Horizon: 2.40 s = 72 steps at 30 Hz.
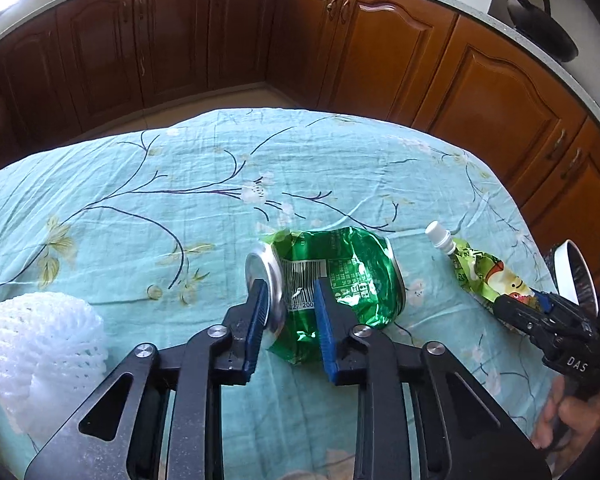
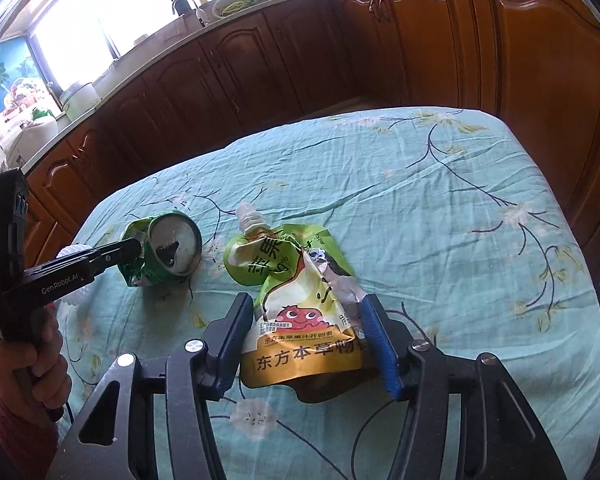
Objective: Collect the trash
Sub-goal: 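Grasp the crushed green can with the left tool while the right tool grasps the spouted pouch, then carry the can and pouch over the bin and open both tools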
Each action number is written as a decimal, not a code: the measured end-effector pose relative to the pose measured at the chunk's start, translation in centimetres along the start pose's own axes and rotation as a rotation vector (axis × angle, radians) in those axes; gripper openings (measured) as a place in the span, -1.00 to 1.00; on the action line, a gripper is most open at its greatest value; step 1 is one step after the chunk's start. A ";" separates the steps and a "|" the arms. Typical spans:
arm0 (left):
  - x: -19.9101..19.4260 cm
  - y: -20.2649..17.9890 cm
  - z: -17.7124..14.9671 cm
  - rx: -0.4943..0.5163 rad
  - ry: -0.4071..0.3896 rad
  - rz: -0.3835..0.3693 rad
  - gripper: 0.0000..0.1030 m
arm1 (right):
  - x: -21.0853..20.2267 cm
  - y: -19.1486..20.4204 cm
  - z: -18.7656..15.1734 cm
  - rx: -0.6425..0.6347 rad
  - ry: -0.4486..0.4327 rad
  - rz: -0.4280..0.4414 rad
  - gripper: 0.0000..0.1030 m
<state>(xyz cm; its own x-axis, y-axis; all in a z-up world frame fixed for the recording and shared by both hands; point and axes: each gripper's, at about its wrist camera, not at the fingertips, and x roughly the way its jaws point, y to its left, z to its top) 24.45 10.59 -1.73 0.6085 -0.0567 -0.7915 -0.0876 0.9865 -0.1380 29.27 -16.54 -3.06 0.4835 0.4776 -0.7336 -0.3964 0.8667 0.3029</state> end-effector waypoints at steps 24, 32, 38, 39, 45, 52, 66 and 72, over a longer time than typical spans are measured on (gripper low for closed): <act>-7.2 -11.8 -5.4 0.145 -0.059 -0.273 -0.82 | -15.3 -6.2 -6.7 0.173 -0.242 -0.049 0.07; -7.8 -16.4 -5.8 0.198 -0.065 -0.326 -0.82 | -18.5 -9.4 -8.5 0.232 -0.293 -0.120 0.07; -8.2 -19.6 -5.6 0.232 -0.073 -0.359 -0.82 | -21.2 -12.4 -9.8 0.282 -0.330 -0.176 0.07; -8.2 -20.1 -5.5 0.238 -0.074 -0.364 -0.82 | -21.5 -12.8 -9.9 0.290 -0.335 -0.183 0.07; -8.2 -23.1 -5.0 0.269 -0.078 -0.393 -0.82 | -23.1 -14.8 -10.6 0.328 -0.356 -0.216 0.07; -7.9 -26.2 -4.3 0.299 -0.085 -0.420 -0.82 | -23.4 -16.5 -10.6 0.350 -0.357 -0.244 0.07; -5.9 -30.8 -2.9 0.340 -0.062 -0.450 -0.82 | -23.0 -18.1 -9.6 0.332 -0.314 -0.327 0.07; -5.2 -32.3 -2.8 0.353 -0.048 -0.453 -0.82 | -22.8 -18.6 -9.2 0.318 -0.291 -0.357 0.07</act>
<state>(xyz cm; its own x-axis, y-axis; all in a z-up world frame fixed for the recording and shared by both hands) 21.92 -21.46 5.15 0.5601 -0.4863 -0.6707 0.4535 0.8575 -0.2430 18.43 -44.88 2.43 0.7579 0.1273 -0.6398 0.0647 0.9613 0.2679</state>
